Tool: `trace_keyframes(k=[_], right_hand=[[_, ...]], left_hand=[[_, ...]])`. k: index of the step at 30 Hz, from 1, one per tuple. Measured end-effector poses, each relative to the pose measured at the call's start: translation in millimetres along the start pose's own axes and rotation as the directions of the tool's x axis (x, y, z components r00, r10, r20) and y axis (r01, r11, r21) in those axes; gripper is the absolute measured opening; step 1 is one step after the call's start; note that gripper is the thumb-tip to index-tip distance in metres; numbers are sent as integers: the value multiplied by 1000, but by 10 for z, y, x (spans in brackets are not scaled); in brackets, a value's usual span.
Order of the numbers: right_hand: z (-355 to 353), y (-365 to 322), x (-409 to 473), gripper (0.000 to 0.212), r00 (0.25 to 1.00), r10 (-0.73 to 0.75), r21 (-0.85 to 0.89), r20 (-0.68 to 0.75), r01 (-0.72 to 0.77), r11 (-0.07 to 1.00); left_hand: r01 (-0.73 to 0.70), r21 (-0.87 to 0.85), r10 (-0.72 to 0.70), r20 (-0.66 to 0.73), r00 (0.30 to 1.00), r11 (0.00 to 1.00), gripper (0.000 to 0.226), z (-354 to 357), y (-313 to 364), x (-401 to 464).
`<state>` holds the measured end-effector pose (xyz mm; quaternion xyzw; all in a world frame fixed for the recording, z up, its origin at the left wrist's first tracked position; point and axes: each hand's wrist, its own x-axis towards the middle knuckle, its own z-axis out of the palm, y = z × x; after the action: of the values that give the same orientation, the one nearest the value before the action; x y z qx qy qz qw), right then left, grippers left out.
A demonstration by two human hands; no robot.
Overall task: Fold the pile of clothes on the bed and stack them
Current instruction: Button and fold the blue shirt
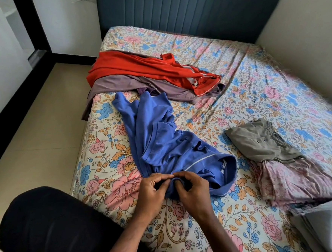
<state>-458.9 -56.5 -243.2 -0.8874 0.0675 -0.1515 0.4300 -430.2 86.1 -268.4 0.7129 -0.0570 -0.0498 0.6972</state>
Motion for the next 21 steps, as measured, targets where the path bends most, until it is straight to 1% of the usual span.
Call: trace_keyframes(k=[1, 3, 5, 6, 7, 9, 13, 18, 21], right_hand=[[-9, -37, 4, 18, 1000, 6, -45, 1, -6, 999], [-23, -93, 12, 15, 1000, 18, -145, 0, -18, 989], [-32, -103, 23, 14, 999, 36, -239, 34, -27, 971], [-44, -97, 31, 15, 996, 63, -254, 58, -46, 966], [-61, -85, 42, 15, 992, 99, -239, 74, -79, 968], [-86, -63, 64, 14, 986, 155, -182, 66, -141, 973], [-40, -107, 56, 8, 983, 185, -181, 6, -181, 967], [59, -76, 30, 10, 984, 170, -185, -57, -178, 967], [36, -46, -5, 8, 981, 187, -89, -53, -191, 977]], left_hand=[[3, -1, -3, 5, 1000, 1000, 16, 1, -2, -3], [-15, 20, 15, 30, 999, 1000, 20, 3, 8, -9], [-99, 106, 94, 49, 994, 989, 25, 5, -10, -10], [-149, 167, 141, 60, 988, 975, 27, 10, -29, -5], [-184, 219, 173, 69, 983, 958, 27, 21, -49, 2], [-192, 278, 181, 64, 981, 941, 27, 42, -83, 10], [-181, 361, 176, 47, 983, 915, 23, 82, -79, -3], [-156, 337, 160, 18, 987, 928, 22, 99, -21, -36], [-152, 313, 163, -7, 987, 938, 26, 121, -2, -34]])
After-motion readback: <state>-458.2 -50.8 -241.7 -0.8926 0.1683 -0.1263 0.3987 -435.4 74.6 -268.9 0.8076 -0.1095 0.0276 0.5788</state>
